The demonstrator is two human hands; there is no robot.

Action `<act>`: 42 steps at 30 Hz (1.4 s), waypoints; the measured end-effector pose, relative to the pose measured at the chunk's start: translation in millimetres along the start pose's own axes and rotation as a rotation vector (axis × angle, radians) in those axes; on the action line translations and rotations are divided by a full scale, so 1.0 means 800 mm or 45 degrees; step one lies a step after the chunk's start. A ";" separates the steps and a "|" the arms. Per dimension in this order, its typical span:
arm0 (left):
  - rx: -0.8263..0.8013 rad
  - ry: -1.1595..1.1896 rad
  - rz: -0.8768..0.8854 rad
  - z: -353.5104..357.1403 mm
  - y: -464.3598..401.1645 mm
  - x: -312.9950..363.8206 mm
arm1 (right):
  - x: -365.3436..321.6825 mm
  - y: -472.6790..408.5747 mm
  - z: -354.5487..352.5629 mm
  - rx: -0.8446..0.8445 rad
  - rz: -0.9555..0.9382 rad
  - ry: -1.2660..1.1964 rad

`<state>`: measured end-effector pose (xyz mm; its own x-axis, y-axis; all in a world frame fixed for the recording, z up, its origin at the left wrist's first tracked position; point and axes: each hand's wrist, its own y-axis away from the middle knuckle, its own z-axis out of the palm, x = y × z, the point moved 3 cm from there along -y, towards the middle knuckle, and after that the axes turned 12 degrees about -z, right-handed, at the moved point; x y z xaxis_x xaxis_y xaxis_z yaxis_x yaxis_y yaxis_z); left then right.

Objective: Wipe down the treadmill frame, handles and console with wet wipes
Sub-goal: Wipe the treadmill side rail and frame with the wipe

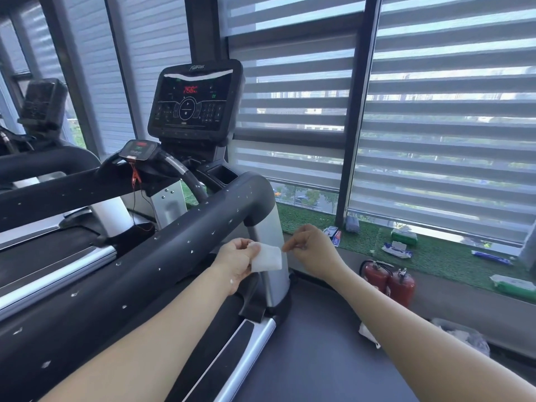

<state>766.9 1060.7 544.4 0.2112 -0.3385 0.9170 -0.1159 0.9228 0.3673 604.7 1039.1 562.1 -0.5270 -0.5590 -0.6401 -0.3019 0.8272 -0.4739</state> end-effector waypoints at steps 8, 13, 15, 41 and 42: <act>-0.098 0.087 0.097 0.017 -0.007 0.005 | -0.006 -0.006 0.047 -0.007 0.229 -0.561; -0.128 0.077 0.088 0.019 -0.035 0.020 | 0.007 -0.036 0.057 0.063 0.348 -1.096; -0.089 -0.009 0.091 0.020 -0.054 0.027 | 0.020 -0.053 0.060 0.139 0.405 -1.238; 0.139 -0.574 0.177 0.074 -0.357 0.101 | 0.257 -0.317 0.120 0.163 0.348 -0.726; 0.168 -0.716 0.207 0.068 -0.368 0.107 | 0.262 -0.324 0.124 0.162 0.342 -0.704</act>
<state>766.0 750.0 523.0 -0.3614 -0.2732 0.8915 -0.2309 0.9526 0.1983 651.8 702.1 490.8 -0.0724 -0.3072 -0.9489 -0.1009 0.9488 -0.2994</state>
